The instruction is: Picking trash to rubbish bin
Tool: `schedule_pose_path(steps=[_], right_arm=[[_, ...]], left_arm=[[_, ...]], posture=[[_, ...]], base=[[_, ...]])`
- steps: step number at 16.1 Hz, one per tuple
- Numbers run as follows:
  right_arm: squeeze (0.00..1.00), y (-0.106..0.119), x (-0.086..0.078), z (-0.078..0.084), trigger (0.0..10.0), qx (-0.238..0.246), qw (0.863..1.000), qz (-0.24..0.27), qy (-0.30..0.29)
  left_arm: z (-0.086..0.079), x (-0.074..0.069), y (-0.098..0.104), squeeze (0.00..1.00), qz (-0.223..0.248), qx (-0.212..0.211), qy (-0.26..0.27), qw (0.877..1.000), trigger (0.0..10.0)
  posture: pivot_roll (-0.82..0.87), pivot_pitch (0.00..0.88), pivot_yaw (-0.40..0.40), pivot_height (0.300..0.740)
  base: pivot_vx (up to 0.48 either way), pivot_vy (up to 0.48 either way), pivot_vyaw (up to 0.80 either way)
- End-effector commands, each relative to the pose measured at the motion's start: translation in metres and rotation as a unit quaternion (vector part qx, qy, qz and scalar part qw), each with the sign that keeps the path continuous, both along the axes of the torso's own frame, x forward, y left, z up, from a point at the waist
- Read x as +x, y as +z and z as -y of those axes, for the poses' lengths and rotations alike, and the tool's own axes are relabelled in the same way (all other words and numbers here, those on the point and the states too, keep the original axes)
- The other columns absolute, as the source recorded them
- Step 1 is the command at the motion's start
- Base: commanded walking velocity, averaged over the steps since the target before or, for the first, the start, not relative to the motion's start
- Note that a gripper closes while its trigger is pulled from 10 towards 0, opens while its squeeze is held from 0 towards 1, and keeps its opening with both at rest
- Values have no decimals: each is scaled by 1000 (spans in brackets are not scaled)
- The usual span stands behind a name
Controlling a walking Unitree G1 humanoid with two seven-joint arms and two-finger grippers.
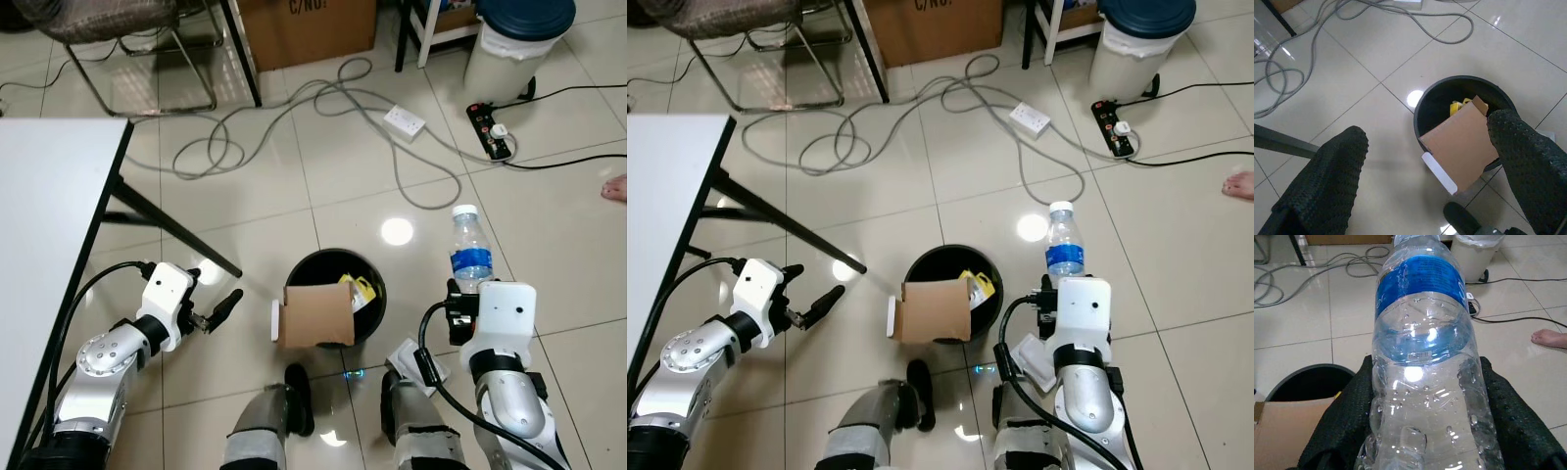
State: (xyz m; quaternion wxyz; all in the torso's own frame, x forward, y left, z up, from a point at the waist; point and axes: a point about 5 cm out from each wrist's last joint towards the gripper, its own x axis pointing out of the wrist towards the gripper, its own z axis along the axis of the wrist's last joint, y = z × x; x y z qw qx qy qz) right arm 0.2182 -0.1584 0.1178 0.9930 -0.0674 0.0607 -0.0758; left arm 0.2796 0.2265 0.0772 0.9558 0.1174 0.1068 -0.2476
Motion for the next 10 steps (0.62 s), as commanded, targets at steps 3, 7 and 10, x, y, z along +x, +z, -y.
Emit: schedule_pose_path(steps=[3,7,10], right_arm=[[0,-6,-4,-2,10000,0,1000,-13,0],[0,-6,-3,-3,10000,1,1000,-11,1],[0,-6,-3,-3,10000,0,1000,-11,1]], left_arm=[[-3,-8,-11,0,-26,6,2,1000,10000],[-1,-8,-11,0,-25,5,-1,1000,10000],[4,-8,-9,0,-20,3,-10,1000,10000]], posture=[[-85,404,160,646],[-85,402,161,601],[-85,399,164,566]], base=[[0,0,0],[0,0,0],[0,0,0]])
